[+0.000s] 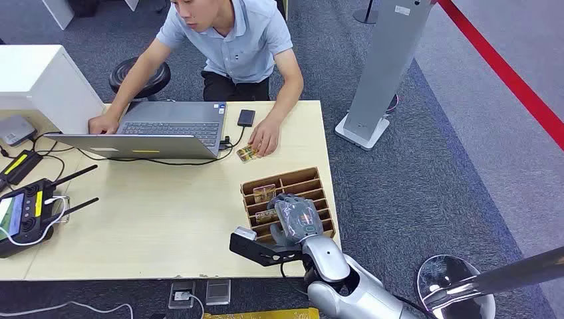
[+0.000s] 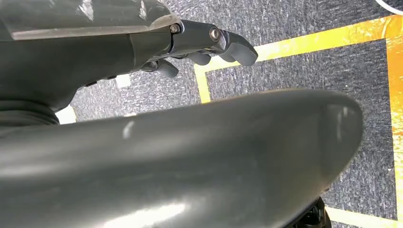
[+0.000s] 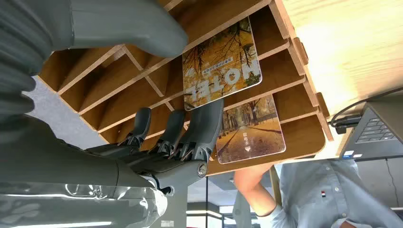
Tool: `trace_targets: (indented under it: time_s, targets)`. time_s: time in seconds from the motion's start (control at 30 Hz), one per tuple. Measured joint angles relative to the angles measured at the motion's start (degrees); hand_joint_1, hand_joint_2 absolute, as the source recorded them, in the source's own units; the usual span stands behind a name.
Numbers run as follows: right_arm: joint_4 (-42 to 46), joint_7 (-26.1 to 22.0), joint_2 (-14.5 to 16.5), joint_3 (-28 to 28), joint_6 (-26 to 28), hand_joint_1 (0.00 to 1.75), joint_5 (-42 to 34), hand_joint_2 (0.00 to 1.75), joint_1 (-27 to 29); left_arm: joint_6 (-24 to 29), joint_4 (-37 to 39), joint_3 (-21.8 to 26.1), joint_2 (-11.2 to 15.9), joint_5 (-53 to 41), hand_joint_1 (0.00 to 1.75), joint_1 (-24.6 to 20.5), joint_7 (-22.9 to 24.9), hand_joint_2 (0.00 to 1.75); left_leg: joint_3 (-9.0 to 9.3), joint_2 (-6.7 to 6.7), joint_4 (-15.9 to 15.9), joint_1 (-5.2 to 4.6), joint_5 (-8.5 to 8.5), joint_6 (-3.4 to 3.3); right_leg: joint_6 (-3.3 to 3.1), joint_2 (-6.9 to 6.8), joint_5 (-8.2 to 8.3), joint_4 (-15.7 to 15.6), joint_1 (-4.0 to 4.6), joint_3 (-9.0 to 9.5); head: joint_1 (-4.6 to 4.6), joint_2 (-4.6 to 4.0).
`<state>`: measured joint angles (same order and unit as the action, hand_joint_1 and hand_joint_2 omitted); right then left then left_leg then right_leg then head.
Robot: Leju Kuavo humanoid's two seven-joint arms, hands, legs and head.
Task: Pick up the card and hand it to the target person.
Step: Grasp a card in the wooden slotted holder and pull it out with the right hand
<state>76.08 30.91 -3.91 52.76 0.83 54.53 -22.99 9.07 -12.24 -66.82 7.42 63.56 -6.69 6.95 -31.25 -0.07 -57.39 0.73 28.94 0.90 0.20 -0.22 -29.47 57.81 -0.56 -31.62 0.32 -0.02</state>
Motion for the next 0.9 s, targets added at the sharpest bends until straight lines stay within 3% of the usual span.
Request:
trace_targets:
  time_s: [0.43, 0.57, 0.9]
  targets:
    - [-0.46, -0.13, 0.24, -0.03, 0.57, 1.46, 0.14, 1.75, -0.11, 0.01, 0.00, -0.16, -0.01, -0.03, 0.00, -0.03, -0.01, 0.00, 0.01, 0.00, 0.00, 0.00, 0.00, 0.00, 0.00, 0.00, 0.00, 0.00, 0.00, 0.00, 0.01, 0.00]
    - [-0.54, -0.22, 0.24, -0.04, 0.70, 1.50, 0.44, 1.75, -0.10, 1.01, 0.00, -0.72, 0.01, -0.61, 0.00, -0.11, -0.73, 1.75, 0.02, 0.00, 0.00, 0.00, 0.00, 0.00, 0.00, 0.00, 0.00, 0.00, 0.00, 0.01, 0.00, 0.00]
    - [-0.54, -0.11, 0.24, -0.15, 0.74, 1.50, 0.76, 1.75, 0.01, 3.58, 0.00, -1.45, 0.01, -1.05, 0.00, -0.44, -0.94, 1.75, 0.01, 0.00, 0.00, 0.00, 0.00, 0.00, 0.00, 0.00, 0.00, 0.00, 0.00, 0.00, -0.01, 0.00]
